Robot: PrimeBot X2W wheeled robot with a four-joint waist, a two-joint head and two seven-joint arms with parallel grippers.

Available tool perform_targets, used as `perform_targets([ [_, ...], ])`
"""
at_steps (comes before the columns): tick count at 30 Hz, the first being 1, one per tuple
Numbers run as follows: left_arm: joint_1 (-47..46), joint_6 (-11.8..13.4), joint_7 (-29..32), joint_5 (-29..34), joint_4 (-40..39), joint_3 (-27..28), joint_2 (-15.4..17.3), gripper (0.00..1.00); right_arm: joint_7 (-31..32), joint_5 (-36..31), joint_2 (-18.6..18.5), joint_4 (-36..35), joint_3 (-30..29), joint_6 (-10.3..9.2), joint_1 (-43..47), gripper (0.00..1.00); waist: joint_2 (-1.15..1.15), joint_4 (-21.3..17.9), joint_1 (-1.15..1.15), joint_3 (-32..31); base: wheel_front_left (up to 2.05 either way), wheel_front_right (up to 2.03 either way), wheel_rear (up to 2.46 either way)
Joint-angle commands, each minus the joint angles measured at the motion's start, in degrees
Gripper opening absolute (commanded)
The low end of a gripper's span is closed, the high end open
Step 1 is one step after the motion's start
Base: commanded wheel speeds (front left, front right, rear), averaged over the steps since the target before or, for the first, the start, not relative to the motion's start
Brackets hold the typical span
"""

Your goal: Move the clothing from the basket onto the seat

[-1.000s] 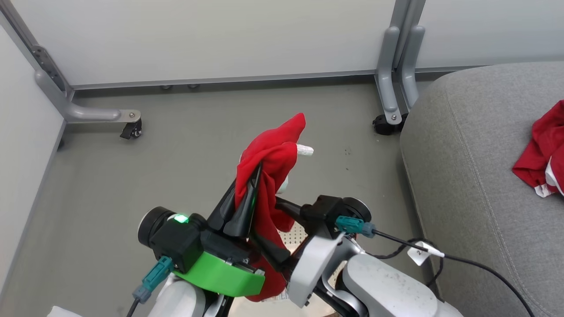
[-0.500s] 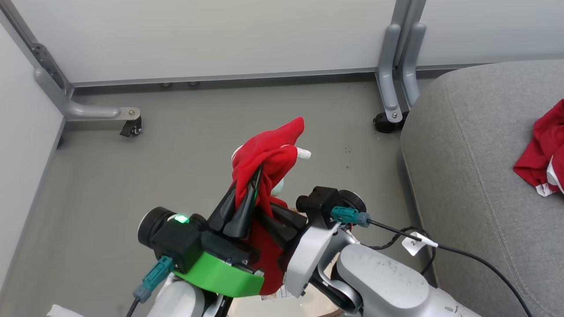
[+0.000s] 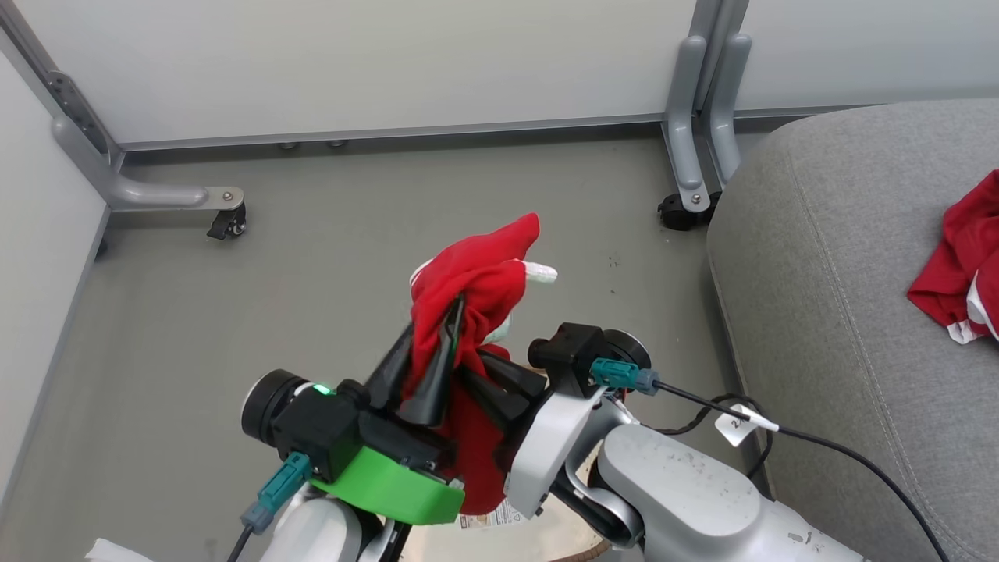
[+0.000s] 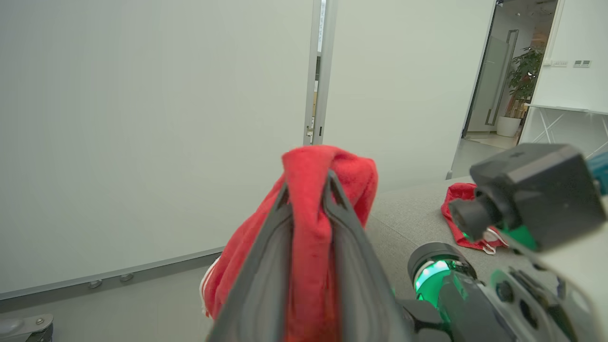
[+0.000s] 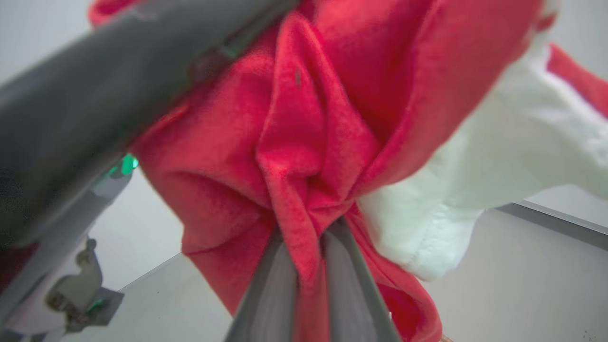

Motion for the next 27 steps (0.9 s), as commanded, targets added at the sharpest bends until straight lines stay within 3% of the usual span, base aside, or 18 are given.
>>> perform_targets([
  [1,-0.89,0.44,-0.18,0.22,0.06,0.2,0.53,1.0,-0.53,0.58,-0.15,0.3,-0.26,0.0,-0.86,0.0,0.0,0.07,0.0,0.03,0.0,0.0,0.0],
  [6,1.06,1.38,1.1,1.68,-0.69,0.12,2.46,1.0,-0.69,-0.21,-0.35,0.94,-0.83,0.0,-1.44,0.0,0.0,0.24,0.0,0.01,0.0,0.0,0.0],
  [14,5.54,0.81,5.75,2.55,-3.29,-2.73,6.77,1.0,-0.87,-1.26,-1.09,2.19,-2.71,0.0,-2.09,0.0,0.0,1.2,0.0,0.73,0.0,0.0,0.0],
  [27,8.74,1.2,7.03,1.78,-3.19,-4.94,8.06,1.0,-0.94,-2.55,-1.1,3.89,-4.7,0.0,-2.35,0.0,0.0,0.97,0.0,1.74,0.0,0.0,0.0],
])
